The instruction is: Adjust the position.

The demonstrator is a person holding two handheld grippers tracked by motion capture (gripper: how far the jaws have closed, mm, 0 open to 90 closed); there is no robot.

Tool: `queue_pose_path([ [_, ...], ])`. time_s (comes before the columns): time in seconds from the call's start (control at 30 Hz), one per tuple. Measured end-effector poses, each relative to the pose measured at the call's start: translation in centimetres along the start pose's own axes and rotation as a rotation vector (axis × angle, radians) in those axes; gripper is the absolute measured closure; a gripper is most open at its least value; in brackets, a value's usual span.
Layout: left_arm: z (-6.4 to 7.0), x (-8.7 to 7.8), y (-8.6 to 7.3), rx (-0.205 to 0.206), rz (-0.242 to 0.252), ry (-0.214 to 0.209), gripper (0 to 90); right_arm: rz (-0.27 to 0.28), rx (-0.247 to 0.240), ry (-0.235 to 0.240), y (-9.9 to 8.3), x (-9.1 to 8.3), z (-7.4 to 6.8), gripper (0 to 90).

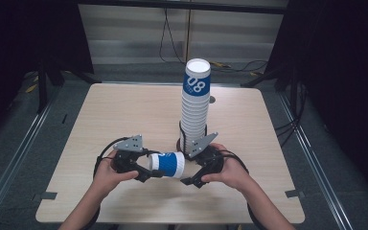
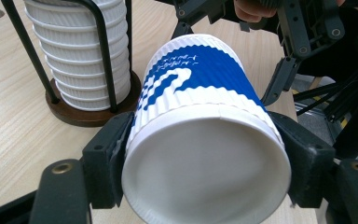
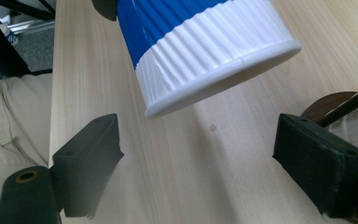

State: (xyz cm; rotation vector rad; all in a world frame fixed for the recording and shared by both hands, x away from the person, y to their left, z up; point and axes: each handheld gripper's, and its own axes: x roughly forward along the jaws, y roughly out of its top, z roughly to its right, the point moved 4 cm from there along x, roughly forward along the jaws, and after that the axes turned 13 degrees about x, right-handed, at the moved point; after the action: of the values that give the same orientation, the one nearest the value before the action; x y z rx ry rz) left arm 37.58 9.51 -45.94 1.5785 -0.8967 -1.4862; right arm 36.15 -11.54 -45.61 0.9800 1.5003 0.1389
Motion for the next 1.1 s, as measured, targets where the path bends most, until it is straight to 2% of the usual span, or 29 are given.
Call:
queue_pose_path([
  [0.17,0.04,0.09,-0.05,-0.002,-0.002,-0.002,28.5,0.015,0.002,-0.005,0.04,-0.12,0.00,14.1],
  [0.43,0.05,0.04,0.00,-0.004,0.011,0.001,28.5,0.036,0.038,-0.006,-0.30,-0.14,-0.05,14.1],
  [1.1,0.42,0.32,0.09,-0.007,0.017,-0.021,28.4,0.077,0.045,-0.015,-0.54,0.39,0.08,14.6],
])
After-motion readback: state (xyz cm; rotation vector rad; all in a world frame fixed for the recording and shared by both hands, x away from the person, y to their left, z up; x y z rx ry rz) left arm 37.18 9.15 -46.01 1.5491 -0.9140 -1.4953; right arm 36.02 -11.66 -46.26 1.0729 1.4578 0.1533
